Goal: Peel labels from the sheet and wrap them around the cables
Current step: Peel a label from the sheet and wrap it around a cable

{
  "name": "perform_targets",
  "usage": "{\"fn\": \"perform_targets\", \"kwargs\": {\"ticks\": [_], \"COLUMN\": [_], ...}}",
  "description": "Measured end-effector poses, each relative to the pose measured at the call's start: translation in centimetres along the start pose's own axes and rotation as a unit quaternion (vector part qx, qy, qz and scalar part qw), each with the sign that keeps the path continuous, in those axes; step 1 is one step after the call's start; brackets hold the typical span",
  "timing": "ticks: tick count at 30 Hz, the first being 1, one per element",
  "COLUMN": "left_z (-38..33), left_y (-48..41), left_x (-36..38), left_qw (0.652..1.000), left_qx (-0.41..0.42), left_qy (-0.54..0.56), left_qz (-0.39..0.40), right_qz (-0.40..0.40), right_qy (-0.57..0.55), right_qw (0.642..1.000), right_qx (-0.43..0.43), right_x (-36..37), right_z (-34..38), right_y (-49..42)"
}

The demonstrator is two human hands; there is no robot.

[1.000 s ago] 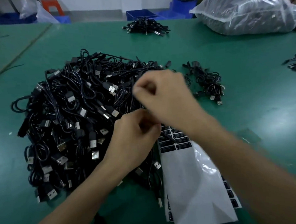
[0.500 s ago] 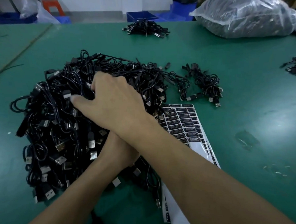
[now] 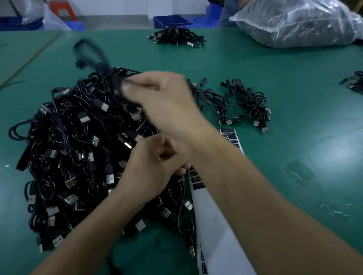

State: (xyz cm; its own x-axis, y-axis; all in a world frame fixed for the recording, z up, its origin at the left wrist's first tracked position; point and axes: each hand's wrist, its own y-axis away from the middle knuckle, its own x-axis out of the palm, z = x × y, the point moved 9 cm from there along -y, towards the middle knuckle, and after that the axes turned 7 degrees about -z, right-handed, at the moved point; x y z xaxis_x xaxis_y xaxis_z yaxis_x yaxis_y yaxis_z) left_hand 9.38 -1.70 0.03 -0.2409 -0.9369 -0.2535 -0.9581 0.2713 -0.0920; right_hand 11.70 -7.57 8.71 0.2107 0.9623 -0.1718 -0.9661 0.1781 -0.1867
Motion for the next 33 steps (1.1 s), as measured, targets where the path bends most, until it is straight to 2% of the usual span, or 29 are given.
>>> {"fn": "perform_targets", "kwargs": {"ticks": [2,4,8,11,13,16,21,23,26,29,33], "left_z": [0.4,0.2,-0.5,-1.1,-1.4,-1.6,-2.2,-2.7,-2.9,-2.5,-2.4], "left_y": [0.1,0.3,0.5,0.6,0.7,0.6,0.7,0.9,1.0,0.9,0.4], "left_x": [0.1,-0.2,-0.3,0.0,0.1,-0.4,-1.2,-1.1,-1.3,-1.6,-1.8], "left_qw": [0.996,0.989,0.984,0.984,0.981,0.981,0.971,0.969,0.969,0.978,0.991], "left_qx": [-0.036,-0.062,-0.078,-0.065,-0.062,-0.057,-0.041,-0.034,-0.03,-0.049,-0.05], "left_qy": [0.078,0.132,0.16,0.164,0.179,0.186,0.233,0.242,0.239,0.195,0.124], "left_qz": [0.004,-0.008,0.002,0.03,0.037,0.005,-0.043,-0.043,-0.055,-0.059,-0.032], "right_qz": [-0.029,-0.019,-0.001,0.016,0.026,0.044,0.089,0.056,0.026,0.037,-0.032], "right_qy": [-0.067,-0.096,-0.127,-0.149,-0.121,-0.074,-0.056,-0.014,0.107,0.17,0.24], "right_qw": [0.997,0.995,0.988,0.986,0.992,0.996,0.994,0.998,0.994,0.984,0.97], "right_qx": [-0.003,0.01,0.083,0.079,0.038,-0.016,-0.015,-0.023,-0.028,-0.045,-0.035], "right_x": [-3.6,-6.4,-10.0,-10.0,-9.2,-8.0,-6.8,-7.7,-9.2,-8.9,-10.4], "right_z": [-0.5,-1.7,-6.1,-7.8,-7.7,-7.1,-7.2,-7.4,-8.0,-8.1,-9.0], "right_y": [0.7,1.8,4.3,6.0,6.6,7.4,8.5,8.4,8.1,8.1,7.4]}}
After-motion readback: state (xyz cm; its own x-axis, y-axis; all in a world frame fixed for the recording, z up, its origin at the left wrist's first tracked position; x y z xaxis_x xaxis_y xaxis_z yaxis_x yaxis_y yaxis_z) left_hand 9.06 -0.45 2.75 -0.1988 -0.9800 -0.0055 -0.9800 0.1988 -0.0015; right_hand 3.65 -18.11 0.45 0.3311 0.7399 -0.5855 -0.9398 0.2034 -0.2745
